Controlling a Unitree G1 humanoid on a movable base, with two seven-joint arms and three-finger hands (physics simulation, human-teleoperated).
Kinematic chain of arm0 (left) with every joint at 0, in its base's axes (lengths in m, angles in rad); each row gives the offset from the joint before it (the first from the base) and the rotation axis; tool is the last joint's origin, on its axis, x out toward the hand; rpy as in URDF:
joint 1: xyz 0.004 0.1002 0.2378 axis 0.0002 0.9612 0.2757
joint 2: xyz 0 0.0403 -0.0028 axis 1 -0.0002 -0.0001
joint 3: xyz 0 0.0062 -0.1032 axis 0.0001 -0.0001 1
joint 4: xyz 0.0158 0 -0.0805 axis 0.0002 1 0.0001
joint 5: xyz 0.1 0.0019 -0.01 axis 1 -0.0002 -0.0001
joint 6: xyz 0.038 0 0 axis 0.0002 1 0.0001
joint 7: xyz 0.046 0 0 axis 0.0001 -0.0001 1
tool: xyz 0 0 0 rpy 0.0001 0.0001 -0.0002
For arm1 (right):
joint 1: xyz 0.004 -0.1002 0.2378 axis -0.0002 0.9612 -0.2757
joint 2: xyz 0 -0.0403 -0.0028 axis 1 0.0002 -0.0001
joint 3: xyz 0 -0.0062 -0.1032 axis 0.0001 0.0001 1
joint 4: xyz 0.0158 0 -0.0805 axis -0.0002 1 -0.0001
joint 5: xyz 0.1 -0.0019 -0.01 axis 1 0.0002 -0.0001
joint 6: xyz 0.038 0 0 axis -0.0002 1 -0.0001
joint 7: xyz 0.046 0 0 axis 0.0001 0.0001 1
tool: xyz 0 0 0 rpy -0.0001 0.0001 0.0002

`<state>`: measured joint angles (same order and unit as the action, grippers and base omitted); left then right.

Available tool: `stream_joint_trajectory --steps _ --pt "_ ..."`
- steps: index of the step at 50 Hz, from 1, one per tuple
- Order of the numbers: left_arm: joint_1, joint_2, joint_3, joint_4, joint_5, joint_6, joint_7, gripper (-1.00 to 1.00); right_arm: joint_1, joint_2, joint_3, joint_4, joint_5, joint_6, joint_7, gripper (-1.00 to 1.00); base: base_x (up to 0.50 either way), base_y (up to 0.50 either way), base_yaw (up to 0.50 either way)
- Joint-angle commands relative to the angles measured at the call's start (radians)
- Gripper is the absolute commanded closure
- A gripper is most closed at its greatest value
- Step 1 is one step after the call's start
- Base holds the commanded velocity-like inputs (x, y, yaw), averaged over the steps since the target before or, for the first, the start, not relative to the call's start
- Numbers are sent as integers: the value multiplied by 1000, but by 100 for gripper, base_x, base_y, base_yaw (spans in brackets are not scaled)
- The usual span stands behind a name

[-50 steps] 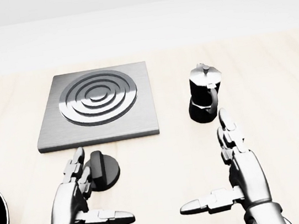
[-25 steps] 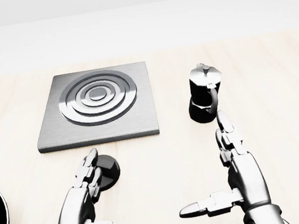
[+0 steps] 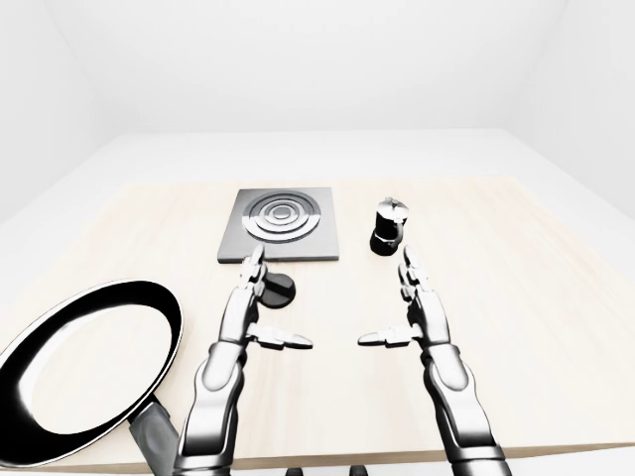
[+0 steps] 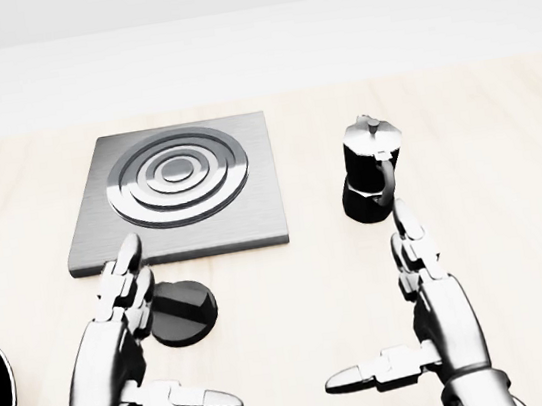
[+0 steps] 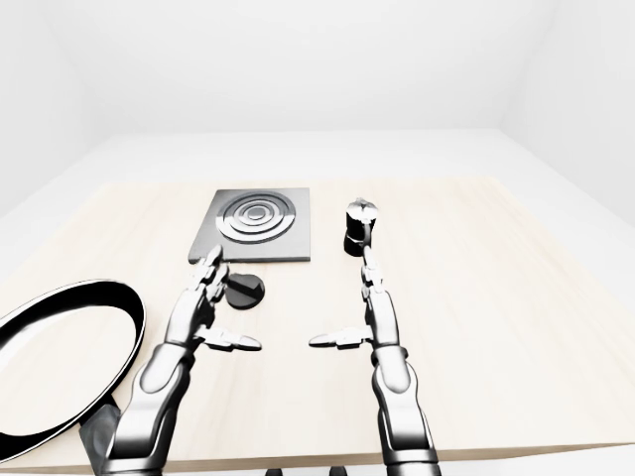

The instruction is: Turn on the stove.

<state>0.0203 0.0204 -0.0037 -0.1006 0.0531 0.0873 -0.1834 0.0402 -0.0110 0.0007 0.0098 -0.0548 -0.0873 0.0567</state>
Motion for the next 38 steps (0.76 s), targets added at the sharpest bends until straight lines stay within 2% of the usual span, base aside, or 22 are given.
stream_joint_trajectory --steps 1,12,14,25,35,38 --pt "-10 11 60 -155 -52 0 45 -100 -4 0 -3 -3 2 0 -3 -100 0 0 0" --pt "-53 43 158 -259 -144 0 91 -100 -4 0 -4 -16 0 3 -10 -100 0 0 0" --pt "-58 50 169 -269 -151 0 94 -100 -2 0 -4 -27 -1 9 -11 -100 0 0 0" --pt "-70 66 213 -355 -185 0 116 -100 2 0 -1 -19 -9 0 -14 -100 0 0 0" --pt "-97 100 295 -464 -255 0 142 -100 10 1 5 -14 -15 0 -12 -100 0 0 0" --pt "-94 102 303 -460 -264 0 148 -100 10 1 6 -11 -16 0 -11 -100 0 0 0"
